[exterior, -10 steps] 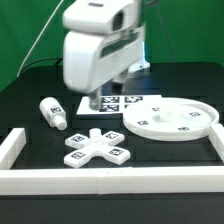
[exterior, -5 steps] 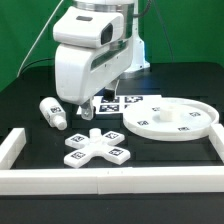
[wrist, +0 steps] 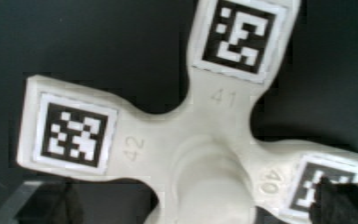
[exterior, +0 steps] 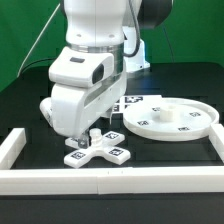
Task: Assemble round table
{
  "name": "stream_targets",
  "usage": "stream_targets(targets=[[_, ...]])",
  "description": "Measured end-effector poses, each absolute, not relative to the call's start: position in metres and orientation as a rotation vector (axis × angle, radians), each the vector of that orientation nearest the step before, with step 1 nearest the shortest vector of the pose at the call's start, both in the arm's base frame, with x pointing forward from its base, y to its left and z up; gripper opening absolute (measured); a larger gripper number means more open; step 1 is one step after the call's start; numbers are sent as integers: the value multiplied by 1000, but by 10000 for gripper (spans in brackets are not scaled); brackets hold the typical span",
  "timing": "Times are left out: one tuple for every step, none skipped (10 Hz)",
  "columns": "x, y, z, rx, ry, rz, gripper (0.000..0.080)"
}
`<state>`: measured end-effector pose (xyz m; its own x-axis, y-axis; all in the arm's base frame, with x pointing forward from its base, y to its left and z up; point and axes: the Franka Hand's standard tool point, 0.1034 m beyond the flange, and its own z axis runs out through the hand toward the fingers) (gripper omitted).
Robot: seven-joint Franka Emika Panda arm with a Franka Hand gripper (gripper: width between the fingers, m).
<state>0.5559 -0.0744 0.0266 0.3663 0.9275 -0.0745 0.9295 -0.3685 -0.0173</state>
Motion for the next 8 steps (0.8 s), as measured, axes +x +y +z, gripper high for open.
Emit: stream_targets(targets=[[554,-80,24,2566,1771,-115,650],[554,-78,24,2570,1766,-115,650],[554,-78,24,2568,1769,-115,521],[554,-78,24,2568,1769,-116,521],[554,-78,24,2568,1769,-116,382],[554,-78,24,2568,1768,-115,245],[556,-78,26,2566,1767,-109,245],[553,-77,31,2573,1750,-105,208]])
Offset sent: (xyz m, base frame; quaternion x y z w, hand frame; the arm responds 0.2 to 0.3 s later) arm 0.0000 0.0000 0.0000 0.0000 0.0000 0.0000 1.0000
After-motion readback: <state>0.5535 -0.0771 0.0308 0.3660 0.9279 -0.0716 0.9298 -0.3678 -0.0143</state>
